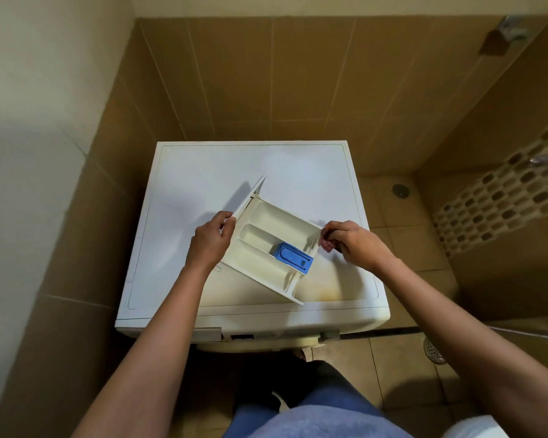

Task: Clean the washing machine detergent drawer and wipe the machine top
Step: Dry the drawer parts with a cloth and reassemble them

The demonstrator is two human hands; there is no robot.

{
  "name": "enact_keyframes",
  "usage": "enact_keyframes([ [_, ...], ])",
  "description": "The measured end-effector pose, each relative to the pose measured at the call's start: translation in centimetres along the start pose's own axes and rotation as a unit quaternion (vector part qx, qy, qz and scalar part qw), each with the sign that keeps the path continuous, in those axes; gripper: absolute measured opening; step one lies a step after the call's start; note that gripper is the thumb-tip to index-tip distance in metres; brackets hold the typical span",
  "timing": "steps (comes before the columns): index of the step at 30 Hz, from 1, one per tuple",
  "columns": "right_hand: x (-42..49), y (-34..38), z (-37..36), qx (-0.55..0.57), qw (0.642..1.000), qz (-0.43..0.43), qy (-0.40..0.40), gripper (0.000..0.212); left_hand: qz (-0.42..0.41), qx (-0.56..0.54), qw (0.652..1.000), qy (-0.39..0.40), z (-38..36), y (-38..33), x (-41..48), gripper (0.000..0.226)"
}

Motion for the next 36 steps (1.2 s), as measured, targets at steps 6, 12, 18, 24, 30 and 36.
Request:
enact_keyframes([
  [6, 0.2, 4.2, -1.4, 0.073, 0.997, -0.007, -0.037, 0.039, -0.006, 0.001, 1.000, 0.000, 0.1, -0.3, -0.1, 0.030],
  [12, -2.5, 4.4, -3.4, 0.090, 0.993, -0.070, 0.010, 0.051, -0.002, 0.002, 1.000, 0.001, 0.0, -0.1, -0.1, 0.031],
  [18, -3.8, 4.7, -3.4, 0.209, 0.970, -0.123, -0.017, 0.052, -0.001, 0.002, 1.000, 0.001, -0.1, -0.2, -0.1, 0.032],
  [24, -3.7, 2.8, -0.1, 0.198, 0.953, -0.199, 0.116, 0.029, 0.005, 0.001, 1.000, -0.001, 0.0, 0.0, -0.1, 0.031],
  [30, 3.2, 5.8, 4.7, 0.201, 0.974, -0.101, -0.030, 0.038, 0.006, 0.002, 1.000, 0.000, 0.2, -0.4, -0.3, 0.032],
  [36, 7.4, 11.0, 1.1, 0.232, 0.968, 0.012, 0.092, 0.039, 0.009, 0.001, 1.000, 0.002, 0.3, -0.3, -0.2, 0.032],
])
Point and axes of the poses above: each hand's wrist, its own x-axis towards the middle knuckle, its own z-axis out of the back of the hand, y = z × x, the point moved 5 cm from there along x, towards the middle knuckle, and after that the axes turned 14 degrees about -x, right-handed, at the moved point
